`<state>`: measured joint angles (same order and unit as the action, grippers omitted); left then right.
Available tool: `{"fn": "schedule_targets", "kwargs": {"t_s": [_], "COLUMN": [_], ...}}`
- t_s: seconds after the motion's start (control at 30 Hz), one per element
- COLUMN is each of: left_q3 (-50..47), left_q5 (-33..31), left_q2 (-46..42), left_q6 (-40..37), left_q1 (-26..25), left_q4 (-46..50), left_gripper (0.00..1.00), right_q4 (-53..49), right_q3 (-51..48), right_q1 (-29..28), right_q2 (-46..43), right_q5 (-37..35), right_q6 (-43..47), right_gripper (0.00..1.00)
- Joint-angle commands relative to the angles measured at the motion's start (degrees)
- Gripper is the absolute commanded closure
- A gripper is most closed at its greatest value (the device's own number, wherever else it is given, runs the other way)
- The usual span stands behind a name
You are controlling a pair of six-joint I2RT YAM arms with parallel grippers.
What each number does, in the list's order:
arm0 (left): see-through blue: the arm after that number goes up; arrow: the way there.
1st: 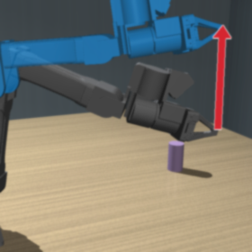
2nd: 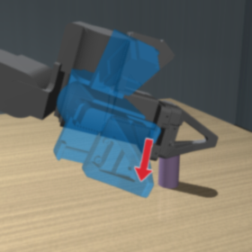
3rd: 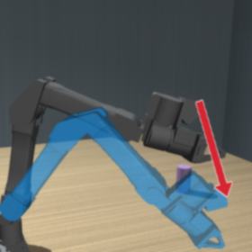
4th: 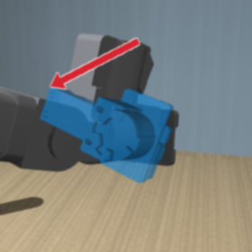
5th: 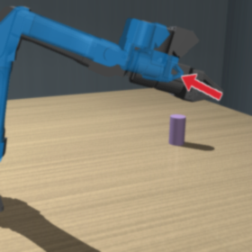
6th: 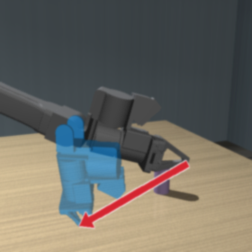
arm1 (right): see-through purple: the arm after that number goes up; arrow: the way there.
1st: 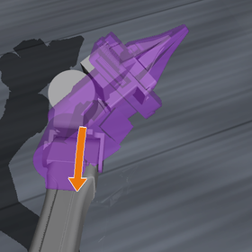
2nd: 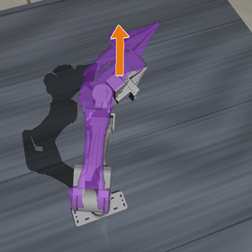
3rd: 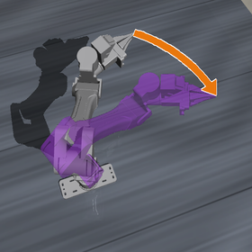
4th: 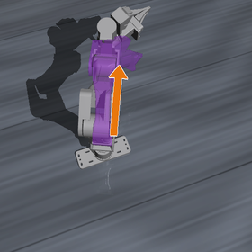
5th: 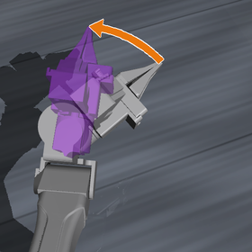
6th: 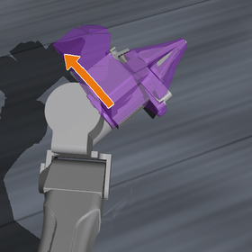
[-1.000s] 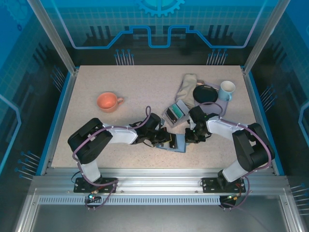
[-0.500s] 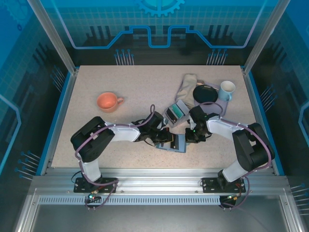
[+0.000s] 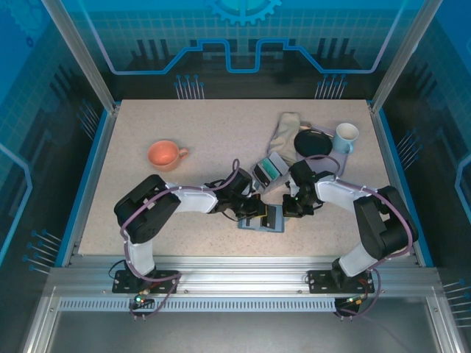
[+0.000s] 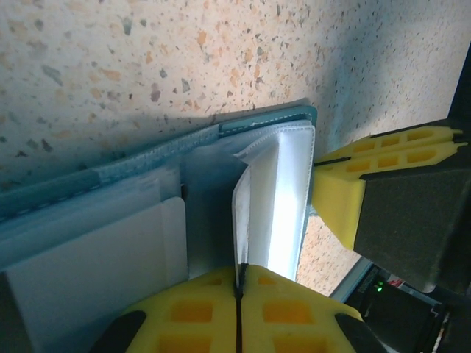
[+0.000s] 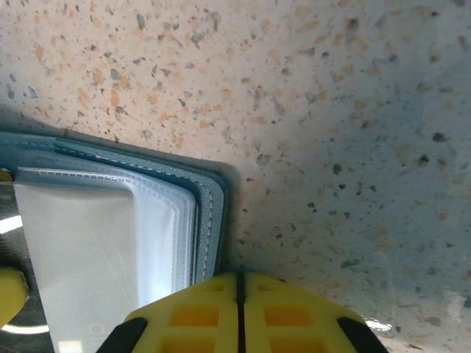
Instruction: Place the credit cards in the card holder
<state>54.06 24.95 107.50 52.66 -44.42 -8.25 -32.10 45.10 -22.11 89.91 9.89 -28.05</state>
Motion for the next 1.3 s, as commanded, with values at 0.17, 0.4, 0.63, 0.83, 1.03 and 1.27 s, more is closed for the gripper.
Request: {"fn": "schedule_targets", "kwargs": {"t_s": [0.17,0.4,0.63,0.83,1.03,1.27], "left_q3": [-1.8,-1.6,-1.0,-0.5,-0.2,1.1], "left_q5": [-3.8,-5.5,-4.8,-4.6,-4.9,-3.8], "left_q2": [-0.2,-3.3,-2.3,-1.0,0.8,1.9], "left_q6": [1.9,-1.0,-0.8,1.1,3.7,2.3], "left_q1": [-1.5,-1.6,-1.6,-1.9,-3.4,-3.8], "left_q4": [1.5,6.3,5.8,3.8,1.0,1.3], "left_gripper": [0.85,0.79,0.89,0.96,0.95,0.95], "right_q4": [2.1,1.8,2.5,3.3,4.5,4.3], "right_q3": [-1.8,-1.7,-1.8,-1.9,-2.9,-2.9], "right_q1": [-0.1,-0.2,-0.2,-0.8,-0.9,-1.0], "right_q2": [1.0,1.0,1.5,2.0,2.1,2.1], "right_q5": [1.4,1.0,2.2,3.6,3.8,3.5], "right_q6": [-2.4,-2.0,-1.7,-2.5,-4.2,-3.7], "right_gripper": [0.94,0.94,0.94,0.94,0.95,0.95]}}
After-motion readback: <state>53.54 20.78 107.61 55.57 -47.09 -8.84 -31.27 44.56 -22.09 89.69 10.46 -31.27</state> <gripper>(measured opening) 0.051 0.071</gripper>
